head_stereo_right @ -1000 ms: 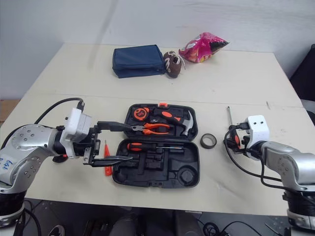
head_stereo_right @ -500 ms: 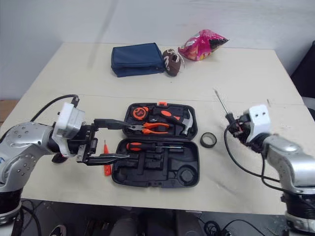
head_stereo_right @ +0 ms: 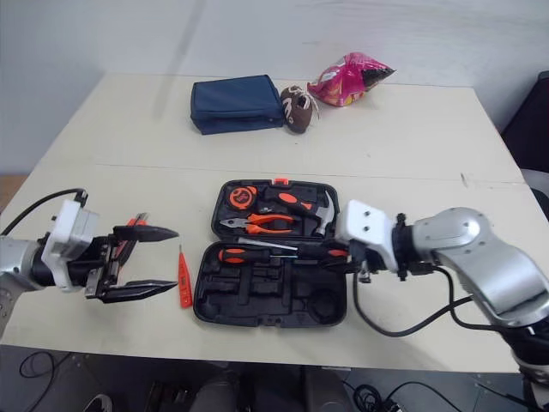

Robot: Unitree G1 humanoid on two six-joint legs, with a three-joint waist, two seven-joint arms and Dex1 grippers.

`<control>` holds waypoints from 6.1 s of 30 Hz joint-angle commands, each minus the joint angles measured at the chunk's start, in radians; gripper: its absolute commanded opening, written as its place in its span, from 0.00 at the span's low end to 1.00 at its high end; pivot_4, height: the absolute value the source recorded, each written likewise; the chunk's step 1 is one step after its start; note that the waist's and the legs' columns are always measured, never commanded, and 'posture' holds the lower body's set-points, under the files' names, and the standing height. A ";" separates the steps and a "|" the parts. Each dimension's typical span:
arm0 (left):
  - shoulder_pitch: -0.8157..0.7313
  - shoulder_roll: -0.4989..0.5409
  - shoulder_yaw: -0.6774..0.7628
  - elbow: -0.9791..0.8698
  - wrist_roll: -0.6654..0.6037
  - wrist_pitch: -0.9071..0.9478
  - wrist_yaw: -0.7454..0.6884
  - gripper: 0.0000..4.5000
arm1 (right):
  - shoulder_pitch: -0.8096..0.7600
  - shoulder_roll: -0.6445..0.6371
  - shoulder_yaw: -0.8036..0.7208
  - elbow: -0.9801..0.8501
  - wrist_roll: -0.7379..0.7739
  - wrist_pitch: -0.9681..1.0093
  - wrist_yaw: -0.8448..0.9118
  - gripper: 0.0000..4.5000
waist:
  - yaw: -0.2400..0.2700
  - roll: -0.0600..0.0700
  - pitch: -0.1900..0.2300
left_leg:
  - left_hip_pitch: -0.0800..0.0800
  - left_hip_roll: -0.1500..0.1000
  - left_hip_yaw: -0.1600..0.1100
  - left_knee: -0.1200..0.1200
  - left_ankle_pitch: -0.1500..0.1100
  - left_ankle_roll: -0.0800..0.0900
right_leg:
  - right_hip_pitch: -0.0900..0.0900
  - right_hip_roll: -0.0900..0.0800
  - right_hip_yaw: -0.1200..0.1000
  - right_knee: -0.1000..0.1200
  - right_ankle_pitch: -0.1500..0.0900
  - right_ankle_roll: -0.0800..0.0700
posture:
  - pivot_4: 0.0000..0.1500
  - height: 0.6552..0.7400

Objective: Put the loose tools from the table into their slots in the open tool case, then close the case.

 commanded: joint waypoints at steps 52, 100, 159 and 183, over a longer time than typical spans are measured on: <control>0.033 -0.010 0.017 -0.072 -0.007 -0.014 0.053 1.00 | -0.103 0.167 0.063 0.005 -0.179 0.065 0.064 0.23 | -0.001 0.000 0.000 | 0.000 0.000 0.000 0.002 0.000 0.000 | 0.000 0.000 -0.001 0.002 0.000 0.000 | 1.00 1.00; 0.008 -0.014 -0.013 -0.065 -0.002 -0.013 0.055 1.00 | -0.070 0.115 0.188 -0.015 -0.207 0.183 0.003 0.23 | 0.000 0.000 0.000 | 0.000 0.000 0.000 0.004 0.000 0.000 | 0.000 0.000 -0.001 0.004 0.000 0.000 | 1.00 1.00; -0.010 -0.038 -0.040 -0.078 0.004 -0.011 0.076 1.00 | 0.085 0.398 0.147 0.347 -0.315 -0.146 -0.010 0.01 | -0.005 -0.013 -0.008 | 0.018 0.002 0.000 0.006 -0.001 -0.002 | 0.016 0.002 0.000 0.010 -0.002 -0.003 | 1.00 1.00; 0.282 0.061 0.543 0.643 0.233 -0.308 0.079 1.00 | 0.555 0.073 -0.814 0.575 0.026 -0.710 0.271 0.86 | 0.003 -0.011 -0.005 | 0.018 0.001 0.001 -0.011 -0.003 0.000 | 0.018 0.001 -0.003 -0.010 -0.001 -0.006 | 1.00 1.00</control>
